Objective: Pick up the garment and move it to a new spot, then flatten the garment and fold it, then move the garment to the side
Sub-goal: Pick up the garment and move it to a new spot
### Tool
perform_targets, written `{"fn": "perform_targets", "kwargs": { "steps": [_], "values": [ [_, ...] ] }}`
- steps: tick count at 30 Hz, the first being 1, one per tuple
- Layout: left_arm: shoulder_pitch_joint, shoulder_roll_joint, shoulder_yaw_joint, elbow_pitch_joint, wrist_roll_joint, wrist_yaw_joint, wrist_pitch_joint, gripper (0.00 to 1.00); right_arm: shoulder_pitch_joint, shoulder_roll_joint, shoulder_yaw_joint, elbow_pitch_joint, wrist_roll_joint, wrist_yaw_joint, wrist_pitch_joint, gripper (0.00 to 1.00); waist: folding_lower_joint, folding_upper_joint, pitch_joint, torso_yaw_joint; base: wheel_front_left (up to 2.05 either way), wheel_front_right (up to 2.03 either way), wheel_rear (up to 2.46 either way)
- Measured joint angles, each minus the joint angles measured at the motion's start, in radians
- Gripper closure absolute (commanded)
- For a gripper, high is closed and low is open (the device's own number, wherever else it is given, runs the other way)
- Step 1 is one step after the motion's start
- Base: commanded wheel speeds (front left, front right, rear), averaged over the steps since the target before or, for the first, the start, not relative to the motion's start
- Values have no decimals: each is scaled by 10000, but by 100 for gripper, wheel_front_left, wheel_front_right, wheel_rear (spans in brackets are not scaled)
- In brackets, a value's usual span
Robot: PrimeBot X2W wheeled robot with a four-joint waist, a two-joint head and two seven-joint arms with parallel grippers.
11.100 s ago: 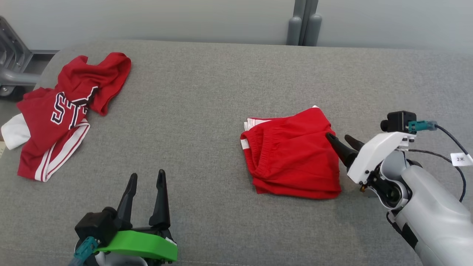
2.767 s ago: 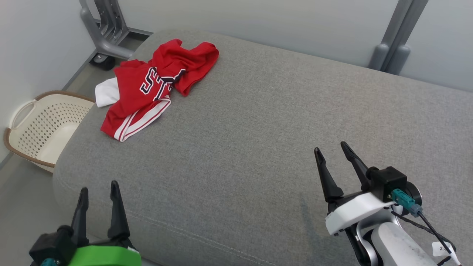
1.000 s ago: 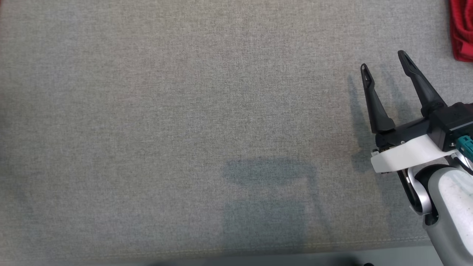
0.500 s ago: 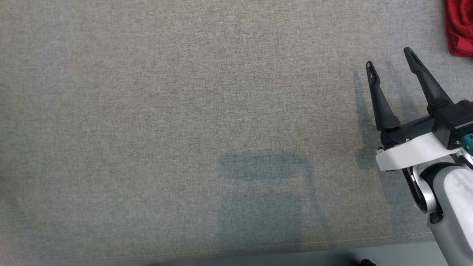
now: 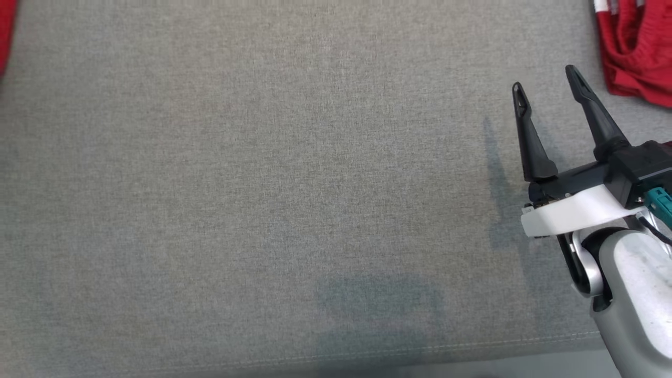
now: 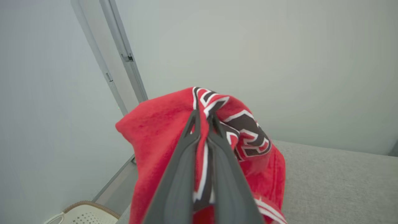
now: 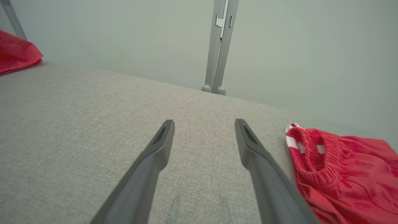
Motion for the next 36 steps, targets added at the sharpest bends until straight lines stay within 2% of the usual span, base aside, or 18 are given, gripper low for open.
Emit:
{"fn": "perform_targets", "kwargs": {
  "steps": [6, 12, 14, 23, 28, 33, 36],
  "values": [
    [-617, -127, -859, -646, 109, -790, -311, 100, -101, 422, 82, 447, 359, 0, -376, 0, 0, 0, -703, -50, 0, 0, 0],
    [-948, -849, -1854, -1085, 132, -1576, -150, 100, -101, 782, 157, 949, 545, 0, -700, 0, 0, 0, -1462, -169, 0, 0, 0],
    [-948, -1085, -2245, -1256, 132, -1720, -52, 100, -99, 943, 274, 1114, 612, 2, -748, 0, 0, 0, -1719, -240, 0, 0, 0],
    [-755, -2293, -3271, -1921, -384, -1847, 249, 100, 171, 1296, 525, 1967, 894, 15, -884, 0, 0, 0, -2850, -780, 0, 0, 0],
    [-91, -3285, -3839, -2322, -955, -1847, 550, 100, 547, 1434, 679, 2082, 999, 38, -886, 0, -1, 1, -3392, -1198, 0, 0, 0],
    [626, -4569, -4481, -2441, -1521, -1847, 863, 100, 591, 1455, 734, 2077, 1047, 54, -895, 0, -1, 1, -3688, -1626, 0, 0, 0],
    [963, -4585, -4869, -2395, -1530, -1850, 938, 100, 591, 1515, 828, 2075, 1049, 146, -897, 0, -1, 1, -3738, -1847, 0, 0, 0]
  ]
}}
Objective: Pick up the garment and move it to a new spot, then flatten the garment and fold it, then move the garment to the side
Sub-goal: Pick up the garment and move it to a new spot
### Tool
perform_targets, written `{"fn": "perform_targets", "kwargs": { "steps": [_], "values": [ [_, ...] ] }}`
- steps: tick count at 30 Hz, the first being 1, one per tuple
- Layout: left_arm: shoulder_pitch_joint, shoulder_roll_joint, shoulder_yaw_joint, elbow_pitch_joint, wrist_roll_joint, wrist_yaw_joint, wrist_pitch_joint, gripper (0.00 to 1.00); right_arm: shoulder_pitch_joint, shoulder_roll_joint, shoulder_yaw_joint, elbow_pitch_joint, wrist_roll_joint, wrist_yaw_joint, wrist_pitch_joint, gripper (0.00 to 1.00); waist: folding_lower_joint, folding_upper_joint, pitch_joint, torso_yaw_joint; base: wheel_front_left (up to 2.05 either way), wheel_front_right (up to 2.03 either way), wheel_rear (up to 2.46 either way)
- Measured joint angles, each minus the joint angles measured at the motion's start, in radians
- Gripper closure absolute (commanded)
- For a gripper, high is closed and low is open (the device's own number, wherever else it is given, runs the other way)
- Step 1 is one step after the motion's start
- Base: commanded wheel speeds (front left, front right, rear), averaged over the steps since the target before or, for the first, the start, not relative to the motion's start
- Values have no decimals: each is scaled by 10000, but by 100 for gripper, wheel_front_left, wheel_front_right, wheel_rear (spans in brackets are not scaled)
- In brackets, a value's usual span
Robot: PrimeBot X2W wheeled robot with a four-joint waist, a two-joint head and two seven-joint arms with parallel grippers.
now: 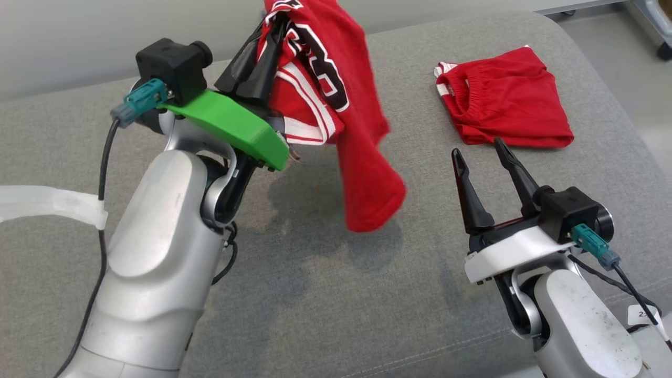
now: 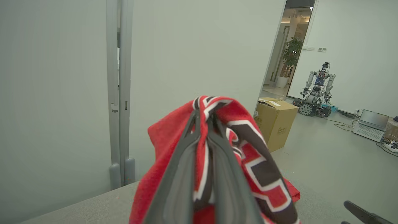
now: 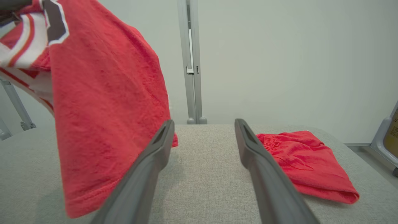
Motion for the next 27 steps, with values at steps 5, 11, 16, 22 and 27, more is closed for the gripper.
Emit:
{"fn": "perform_targets", "kwargs": {
  "steps": [5, 11, 16, 22, 27],
  "values": [
    [12, 558, -46, -165, 245, 88, -359, 100, -7, 213, 69, -8, 4, 38, -12, 0, 0, 0, 103, -312, 0, 0, 0],
    [-53, 840, -727, 109, 1801, 320, -704, 100, -7, 163, -150, -6, 61, 29, -90, 0, 0, 0, 500, -523, 0, 0, 0],
    [853, 1580, -894, 1095, 2268, 504, -706, 100, -9, 163, -205, 31, 75, 29, -102, 0, 0, 0, 779, -557, 0, 0, 0],
    [2340, 1854, -798, 2065, 2215, 708, -1060, 100, -16, 128, -268, 222, 75, 29, -115, 0, 0, 0, 965, -340, 0, 0, 0],
    [2387, 2125, -715, 2245, 2284, 734, -1258, 100, -21, 63, -272, 378, 73, 31, -188, 0, 0, 0, 939, -28, 0, 0, 0]
  ]
}}
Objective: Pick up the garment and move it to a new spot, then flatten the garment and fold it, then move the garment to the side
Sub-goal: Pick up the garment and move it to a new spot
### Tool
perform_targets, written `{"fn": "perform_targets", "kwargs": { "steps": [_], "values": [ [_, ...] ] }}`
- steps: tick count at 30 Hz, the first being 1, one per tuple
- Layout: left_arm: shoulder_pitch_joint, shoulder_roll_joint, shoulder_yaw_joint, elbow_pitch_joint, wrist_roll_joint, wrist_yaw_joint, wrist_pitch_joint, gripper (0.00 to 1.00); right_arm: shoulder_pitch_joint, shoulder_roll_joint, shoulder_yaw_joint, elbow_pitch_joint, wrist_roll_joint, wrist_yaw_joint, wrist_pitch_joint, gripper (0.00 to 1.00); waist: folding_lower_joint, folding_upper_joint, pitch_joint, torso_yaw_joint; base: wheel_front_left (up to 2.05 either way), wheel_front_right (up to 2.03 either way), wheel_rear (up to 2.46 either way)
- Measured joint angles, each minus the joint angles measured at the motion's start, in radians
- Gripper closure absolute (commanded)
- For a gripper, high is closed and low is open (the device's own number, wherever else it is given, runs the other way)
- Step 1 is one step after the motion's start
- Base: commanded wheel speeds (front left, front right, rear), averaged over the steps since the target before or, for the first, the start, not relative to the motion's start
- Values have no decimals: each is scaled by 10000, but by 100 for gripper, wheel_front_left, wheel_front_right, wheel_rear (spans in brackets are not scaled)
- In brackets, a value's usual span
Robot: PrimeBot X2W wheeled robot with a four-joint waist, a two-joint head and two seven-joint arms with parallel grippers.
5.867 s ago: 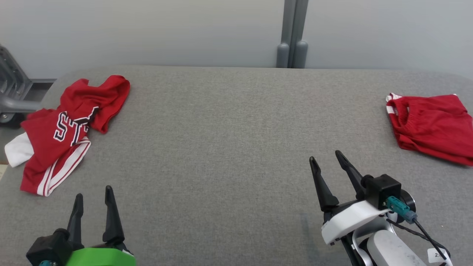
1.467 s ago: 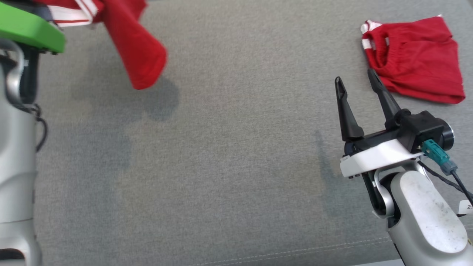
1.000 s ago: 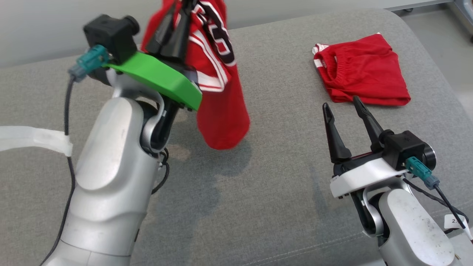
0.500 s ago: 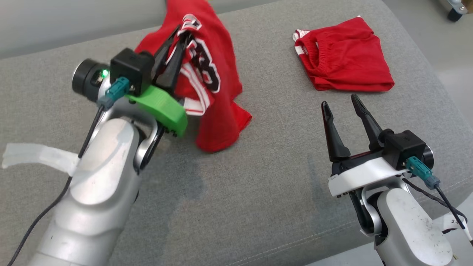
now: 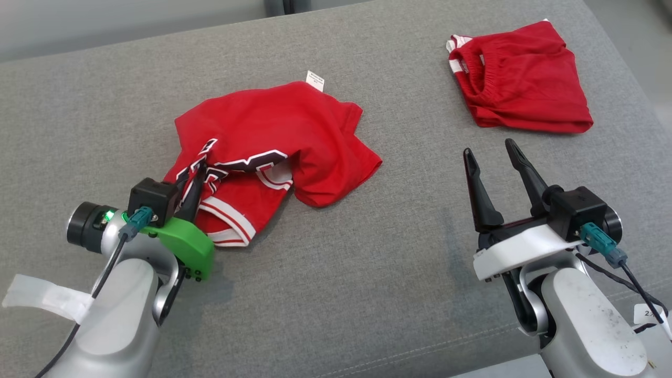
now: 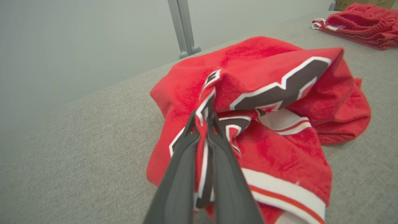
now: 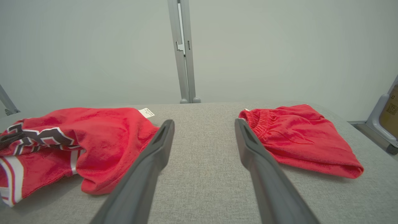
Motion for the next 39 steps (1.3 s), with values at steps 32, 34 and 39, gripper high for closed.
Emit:
{"fn": "perform_targets", "kwargs": {
  "steps": [32, 34, 39],
  "values": [
    [1786, -1035, -144, 132, -362, 196, -430, 0, -595, -541, 274, 978, -115, 556, 209, 0, 0, 0, -420, 1287, 0, 0, 0],
    [1832, -1089, -69, 56, -430, 196, -430, 0, -817, -656, 284, 1091, -186, 656, 366, 0, 0, 0, -426, 1414, 0, 0, 0],
    [1846, -1139, 291, -844, -690, 196, -430, 0, -1486, -1081, 213, 1429, -178, 949, 855, 0, 0, 0, -417, 1811, 0, 0, 0]
  ]
}}
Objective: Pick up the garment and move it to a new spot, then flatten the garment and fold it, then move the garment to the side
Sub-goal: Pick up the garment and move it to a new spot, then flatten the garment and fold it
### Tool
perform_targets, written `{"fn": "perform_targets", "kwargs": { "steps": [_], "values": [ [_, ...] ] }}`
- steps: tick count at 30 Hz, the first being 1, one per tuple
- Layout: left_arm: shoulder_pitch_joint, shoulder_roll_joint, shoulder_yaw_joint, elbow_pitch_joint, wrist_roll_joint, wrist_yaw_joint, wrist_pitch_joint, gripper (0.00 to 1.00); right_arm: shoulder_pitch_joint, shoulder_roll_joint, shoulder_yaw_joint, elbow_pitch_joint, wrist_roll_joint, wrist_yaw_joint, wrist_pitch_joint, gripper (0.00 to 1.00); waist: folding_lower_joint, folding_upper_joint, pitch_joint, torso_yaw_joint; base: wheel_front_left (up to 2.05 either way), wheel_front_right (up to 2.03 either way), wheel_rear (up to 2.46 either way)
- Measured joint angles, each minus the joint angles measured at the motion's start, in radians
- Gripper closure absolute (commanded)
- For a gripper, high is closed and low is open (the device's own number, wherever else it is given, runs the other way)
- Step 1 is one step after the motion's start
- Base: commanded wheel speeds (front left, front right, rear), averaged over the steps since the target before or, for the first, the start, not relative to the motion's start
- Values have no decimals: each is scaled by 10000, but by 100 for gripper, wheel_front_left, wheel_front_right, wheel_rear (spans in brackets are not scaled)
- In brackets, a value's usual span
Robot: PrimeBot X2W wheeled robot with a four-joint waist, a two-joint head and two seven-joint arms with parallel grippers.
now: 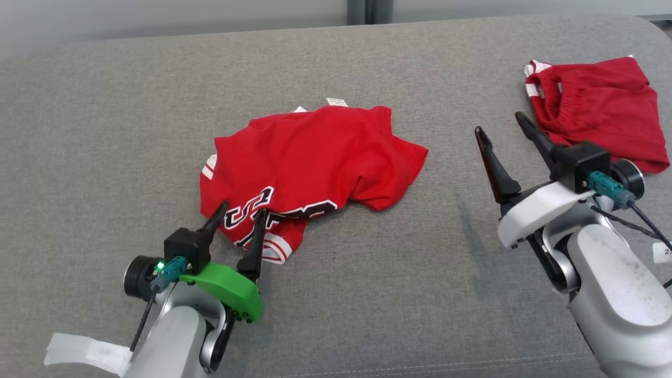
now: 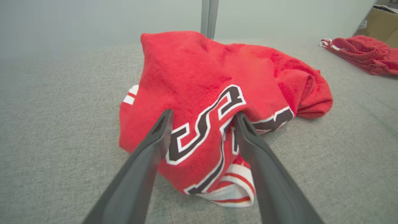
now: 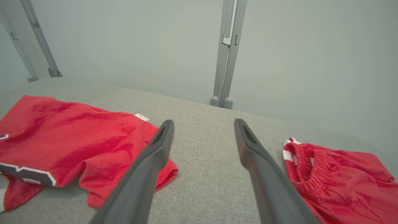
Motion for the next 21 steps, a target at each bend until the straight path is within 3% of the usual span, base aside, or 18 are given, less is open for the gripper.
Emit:
{"fn": "perform_targets", "kwargs": {
  "steps": [10, 21],
  "values": [
    [332, -174, 502, -2015, -316, 100, -27, 0, -1426, -407, -115, 1114, 374, 771, 1461, 0, 0, 0, 121, 1092, 0, 0, 0],
    [1020, -178, 727, -3438, -313, 357, -29, 0, -2505, -1003, -384, 2571, 838, 1001, 2824, 0, 0, 0, 577, 2470, 0, 0, 0]
  ]
}}
